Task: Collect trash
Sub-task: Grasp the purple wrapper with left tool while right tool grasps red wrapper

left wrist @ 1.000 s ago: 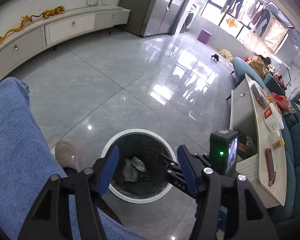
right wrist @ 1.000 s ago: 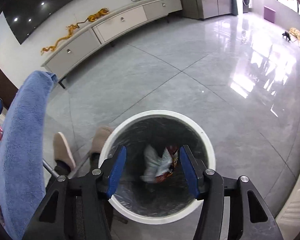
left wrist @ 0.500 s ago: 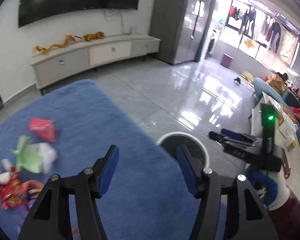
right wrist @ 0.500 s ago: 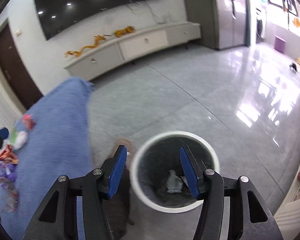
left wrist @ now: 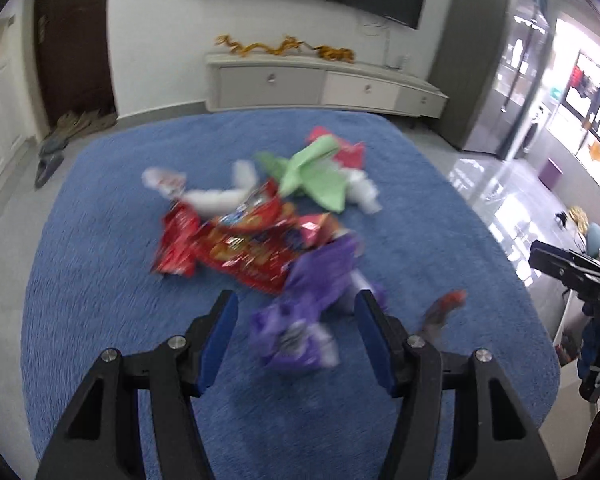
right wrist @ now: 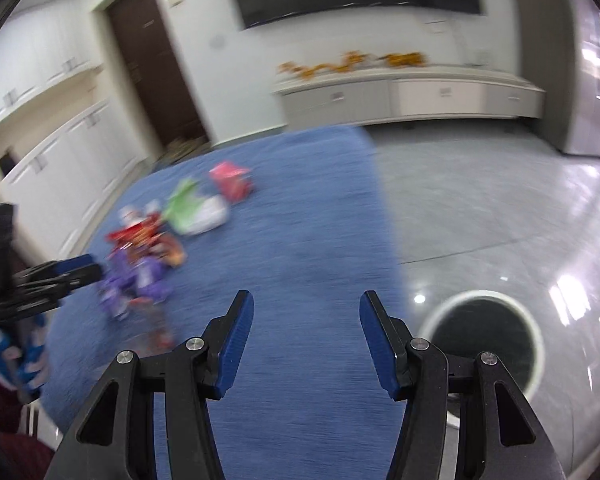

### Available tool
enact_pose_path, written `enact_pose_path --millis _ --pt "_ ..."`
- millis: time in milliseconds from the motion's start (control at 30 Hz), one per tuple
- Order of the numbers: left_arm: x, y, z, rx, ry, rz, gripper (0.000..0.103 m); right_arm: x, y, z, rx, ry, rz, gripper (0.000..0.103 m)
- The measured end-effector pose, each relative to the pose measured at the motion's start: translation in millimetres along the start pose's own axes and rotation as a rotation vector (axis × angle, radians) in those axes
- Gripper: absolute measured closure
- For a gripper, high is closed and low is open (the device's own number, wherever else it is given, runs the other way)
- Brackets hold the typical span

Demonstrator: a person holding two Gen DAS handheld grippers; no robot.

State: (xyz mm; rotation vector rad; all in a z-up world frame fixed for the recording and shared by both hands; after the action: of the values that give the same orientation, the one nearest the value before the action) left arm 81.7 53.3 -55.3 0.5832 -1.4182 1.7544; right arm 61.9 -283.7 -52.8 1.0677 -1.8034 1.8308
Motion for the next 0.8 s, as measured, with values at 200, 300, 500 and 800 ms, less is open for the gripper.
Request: enact_pose_path --millis 200,300,500,800 --pt "-3.0 7.3 -17.2 0.071 0.028 -0.024 0.044 -35.9 -10.4 -59.1 0.117 -0.188 -0.058 0.048" --pt "-9.0 8.6 -12.9 0.058 0.041 -0.044 0.044 -49.4 -12.1 -82.1 0.156 -0.243 -0.079 0.048" --pt "-29.0 7.4 -6.9 0.061 0.061 -0.099 0.045 -67.7 -16.9 -102.7 0.185 -0.286 -0.11 0.054" --pt "-20.5 15.5 -10.0 0.068 0.094 -0.093 0.066 -77.7 -15.6 -105.6 0.2 -0.303 -0.109 0.092"
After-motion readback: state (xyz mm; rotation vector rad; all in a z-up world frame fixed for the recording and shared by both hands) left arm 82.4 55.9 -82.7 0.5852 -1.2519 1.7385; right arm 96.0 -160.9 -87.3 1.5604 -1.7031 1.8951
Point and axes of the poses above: each gripper's, at about its wrist camera, not at the fingertips, and x roughly against the way its jaws point, z to its right, y to its underside, the point moved 1 cm from there along -x, roughly the way its jaws point, and after that the axes turned 11 degrees about x, right-handed, at the moved point
